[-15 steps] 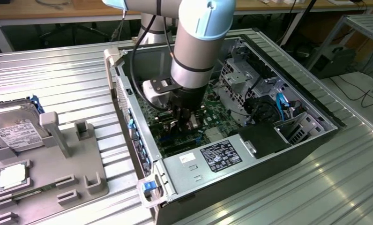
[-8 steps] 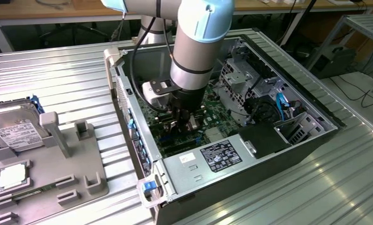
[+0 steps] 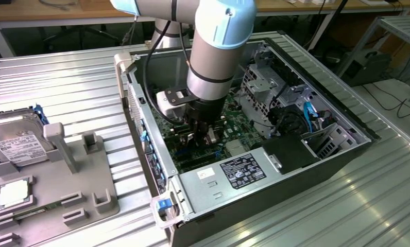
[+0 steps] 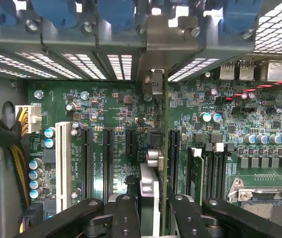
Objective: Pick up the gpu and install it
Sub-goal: 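Insert the gpu into the slot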
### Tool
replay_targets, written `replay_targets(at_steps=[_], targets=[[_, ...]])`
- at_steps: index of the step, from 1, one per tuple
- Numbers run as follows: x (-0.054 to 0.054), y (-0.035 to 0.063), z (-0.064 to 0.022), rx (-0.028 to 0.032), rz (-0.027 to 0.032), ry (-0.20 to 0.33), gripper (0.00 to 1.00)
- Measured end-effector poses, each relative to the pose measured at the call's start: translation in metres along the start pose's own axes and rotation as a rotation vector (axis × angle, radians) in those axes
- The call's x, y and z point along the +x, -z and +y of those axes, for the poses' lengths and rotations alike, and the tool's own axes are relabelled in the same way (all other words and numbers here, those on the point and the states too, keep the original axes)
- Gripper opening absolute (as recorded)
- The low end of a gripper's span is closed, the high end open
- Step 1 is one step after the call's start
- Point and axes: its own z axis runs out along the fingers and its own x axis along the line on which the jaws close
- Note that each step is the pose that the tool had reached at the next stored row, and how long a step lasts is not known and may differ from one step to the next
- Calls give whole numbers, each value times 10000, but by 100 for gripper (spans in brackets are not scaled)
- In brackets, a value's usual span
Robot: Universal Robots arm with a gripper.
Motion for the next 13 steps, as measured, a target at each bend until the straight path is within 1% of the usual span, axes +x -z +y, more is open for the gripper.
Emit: replay_targets(at_steps=[7,9,13], targets=[[-2,0,-1,0,9,1,28],[-14,3,0,-4,56,0,28],[-24,1,-1,-2,79,1,28]])
